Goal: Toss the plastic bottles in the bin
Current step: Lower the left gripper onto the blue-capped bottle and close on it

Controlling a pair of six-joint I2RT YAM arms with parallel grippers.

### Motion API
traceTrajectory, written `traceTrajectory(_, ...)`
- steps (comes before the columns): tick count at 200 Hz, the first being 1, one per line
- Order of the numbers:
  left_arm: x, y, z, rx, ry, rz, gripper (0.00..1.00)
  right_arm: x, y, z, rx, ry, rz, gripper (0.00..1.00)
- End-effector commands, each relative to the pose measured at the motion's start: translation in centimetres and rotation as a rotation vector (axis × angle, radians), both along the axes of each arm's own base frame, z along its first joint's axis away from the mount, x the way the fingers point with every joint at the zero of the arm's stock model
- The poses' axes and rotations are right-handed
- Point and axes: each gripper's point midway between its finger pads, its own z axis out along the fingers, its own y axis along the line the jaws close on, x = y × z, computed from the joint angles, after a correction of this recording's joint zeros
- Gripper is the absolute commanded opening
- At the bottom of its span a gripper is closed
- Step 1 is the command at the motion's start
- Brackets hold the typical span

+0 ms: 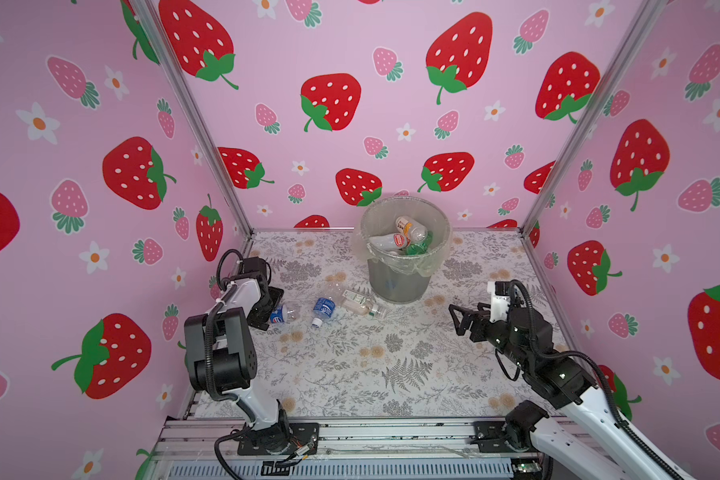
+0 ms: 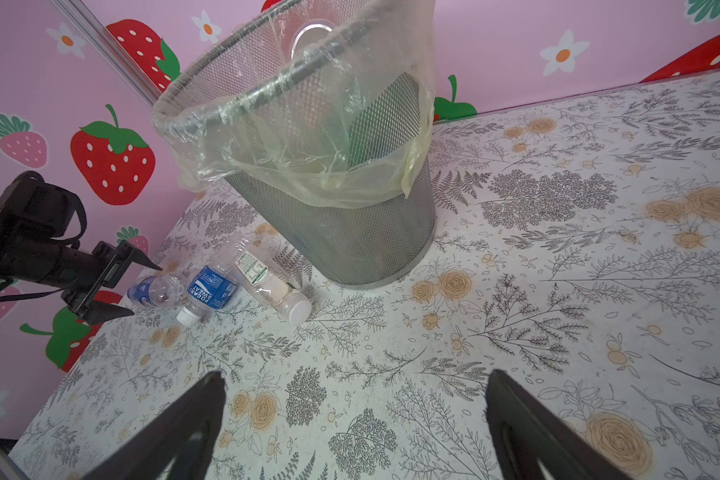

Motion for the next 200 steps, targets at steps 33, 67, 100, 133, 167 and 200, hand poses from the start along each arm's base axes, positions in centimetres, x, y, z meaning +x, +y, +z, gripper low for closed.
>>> traceTrajectory(33, -0.3, -0.2, -2.0, -0.03, 0.029, 0.013, 0.82, 0.0, -0.3, -0.3, -0.014, 0.009, -0.011, 0.99)
traceTrajectory(67, 0.2, -0.6, -2.0, -0.041, 0.001, -0.026, 0.67, -0.1, -0.4, -0.6, -0.013, 0.013, -0.014, 0.99)
traceTrajectory(100, 1.0, -0.6, -0.8, -0.021, -0.03, -0.11, 0.63, -0.1, -0.5, -1.1, -0.015, 0.023, -0.018, 0.99)
traceTrajectory(133, 1.1, -0.6, 0.4, 0.003, -0.034, -0.199, 0.61, -0.1, -0.6, -1.3, -0.016, 0.024, -0.023, 0.99)
traceTrajectory(167, 2.8, -2.3, 2.9, -0.032, -0.174, -0.325, 0.6, 0.0, -0.5, -1.5, -0.017, 0.031, -0.026, 0.99)
traceTrajectory(200, 4.4, -4.5, 6.3, -0.093, -0.342, -0.427, 0.6, -0.1, -0.6, -2.2, -0.013, 0.047, -0.031, 0.99)
